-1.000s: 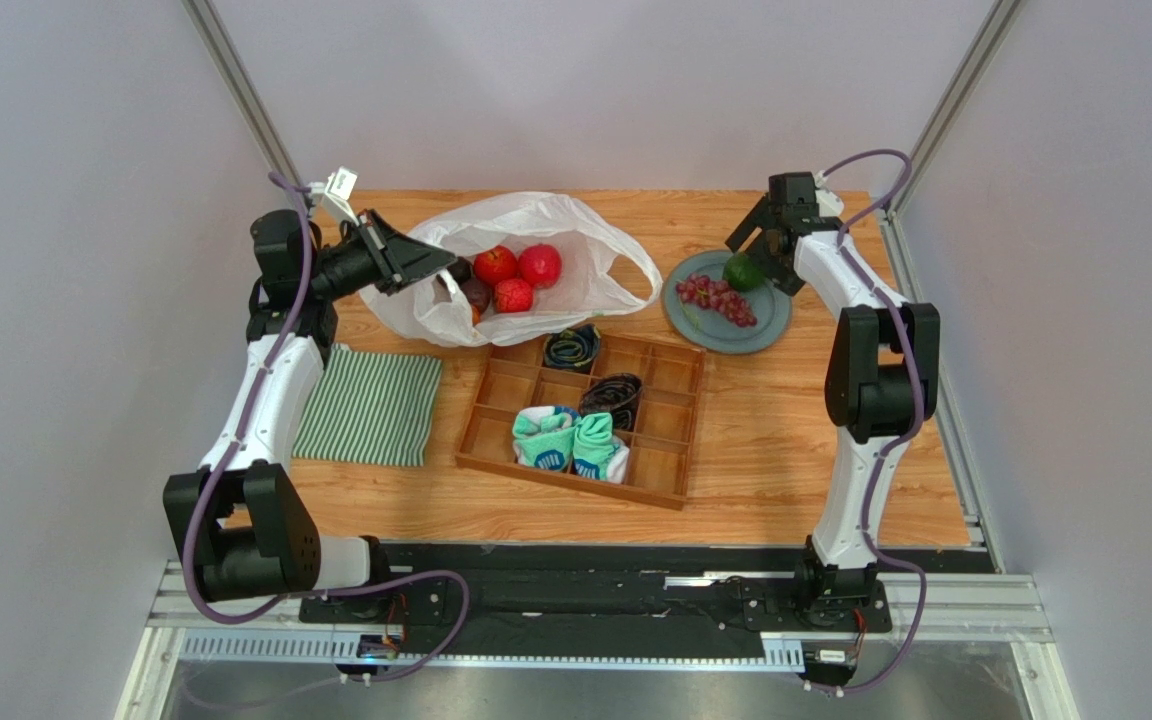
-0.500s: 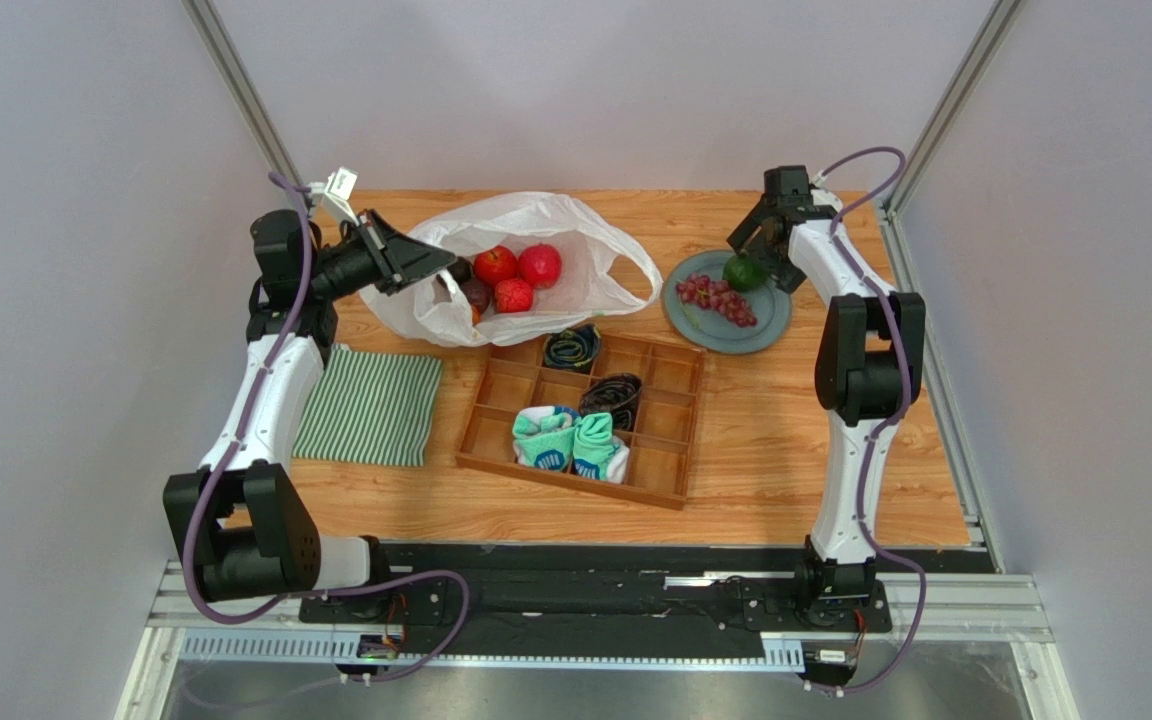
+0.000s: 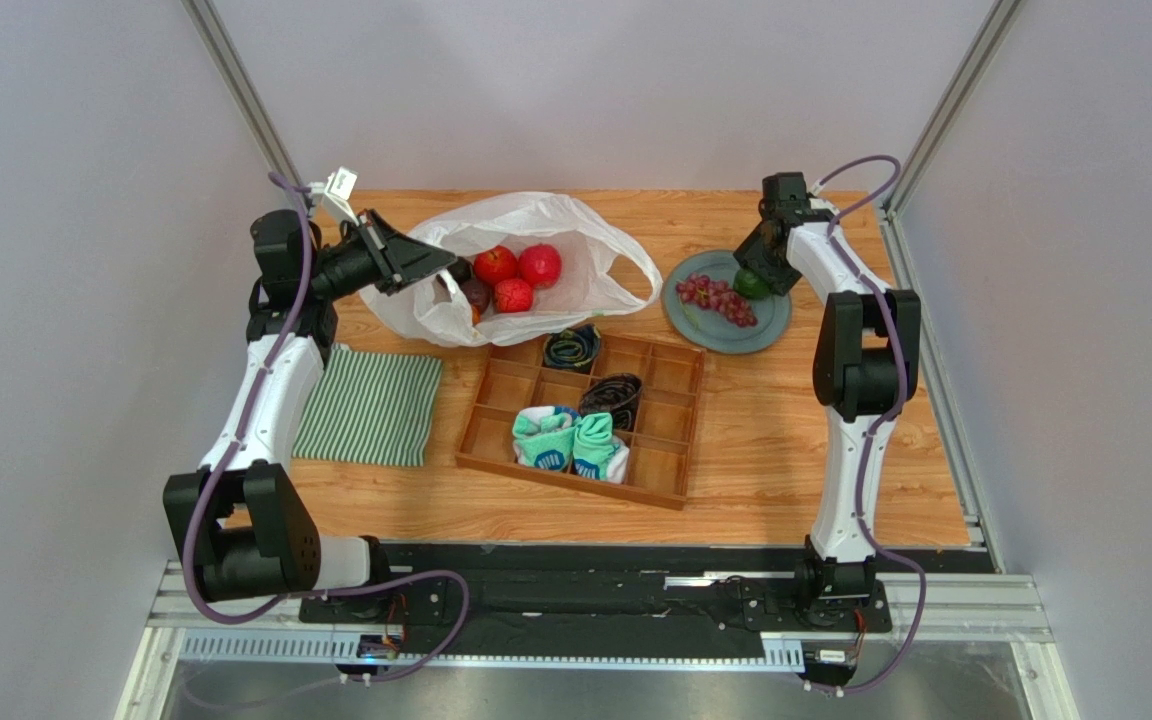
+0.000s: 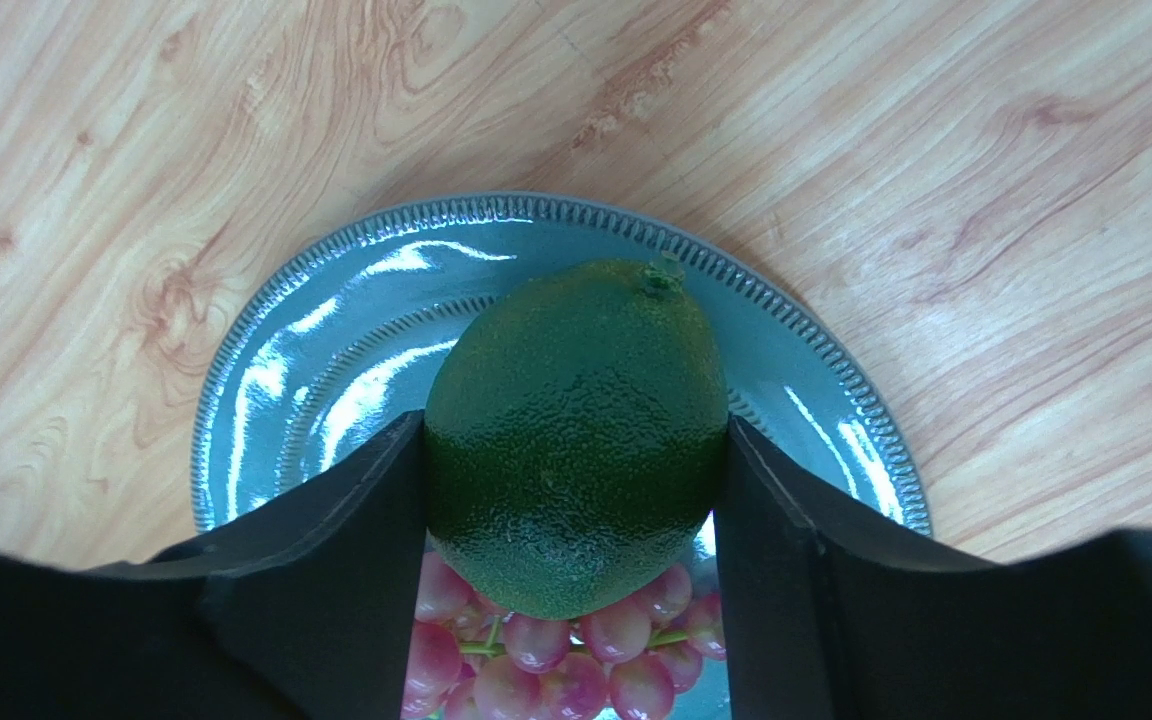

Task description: Place the fruits into the plastic bag

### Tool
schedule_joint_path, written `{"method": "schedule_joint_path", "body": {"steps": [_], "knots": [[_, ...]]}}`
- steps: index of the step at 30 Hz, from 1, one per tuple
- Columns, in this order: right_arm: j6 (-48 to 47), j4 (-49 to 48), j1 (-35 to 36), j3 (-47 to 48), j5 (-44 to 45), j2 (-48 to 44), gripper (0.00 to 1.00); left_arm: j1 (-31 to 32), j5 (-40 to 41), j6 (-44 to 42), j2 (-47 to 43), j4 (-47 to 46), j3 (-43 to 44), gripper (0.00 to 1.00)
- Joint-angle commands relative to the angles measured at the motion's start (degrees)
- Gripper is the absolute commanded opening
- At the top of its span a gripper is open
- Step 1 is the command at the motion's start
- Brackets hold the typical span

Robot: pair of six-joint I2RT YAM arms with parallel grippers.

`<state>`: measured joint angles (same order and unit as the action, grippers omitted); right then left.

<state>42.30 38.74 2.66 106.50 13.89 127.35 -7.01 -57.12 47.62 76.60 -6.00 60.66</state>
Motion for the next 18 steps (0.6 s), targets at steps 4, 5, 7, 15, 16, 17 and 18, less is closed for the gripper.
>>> {"method": "schedule_joint_path", "body": {"steps": [4,5,7,15,16,17,18], "knots": [[-0.6,-3.0,-0.5,-3.0,2.5,-4.7,0.45,-0.4,-1.2,-0.1,-2.0,-2.1,0.5,0.00],[-0.6,-3.3,-0.4,-3.4,3.1,-5.4,0.44,-0.3,-1.2,-0.1,-2.0,-2.2,0.4,0.00],[-1.1,-4.1,-0.5,-5.1,3.4,-6.9,0.43,-0.4,-1.3,-0.1,-2.1,-2.2,0.4,0.00],[-1.1,-15.4,2.0,-17.9,5.3,-22.6,0.32,-0.4,-1.1,0.2,-2.1,-2.4,0.4,0.00],[-0.8,-17.3,2.6,-19.9,5.4,-24.2,0.32,-0.4,-1.2,0.2,-2.1,-2.4,0.3,0.00],[-0.7,-21.6,3.5,-24.0,5.4,-26.2,0.32,-0.4,-1.2,0.3,-2.1,-2.5,0.3,0.00],[-0.9,-23.9,5.4,-25.9,5.4,-29.3,0.32,-0.4,-1.2,0.3,-2.1,-2.5,0.2,0.00]]}}
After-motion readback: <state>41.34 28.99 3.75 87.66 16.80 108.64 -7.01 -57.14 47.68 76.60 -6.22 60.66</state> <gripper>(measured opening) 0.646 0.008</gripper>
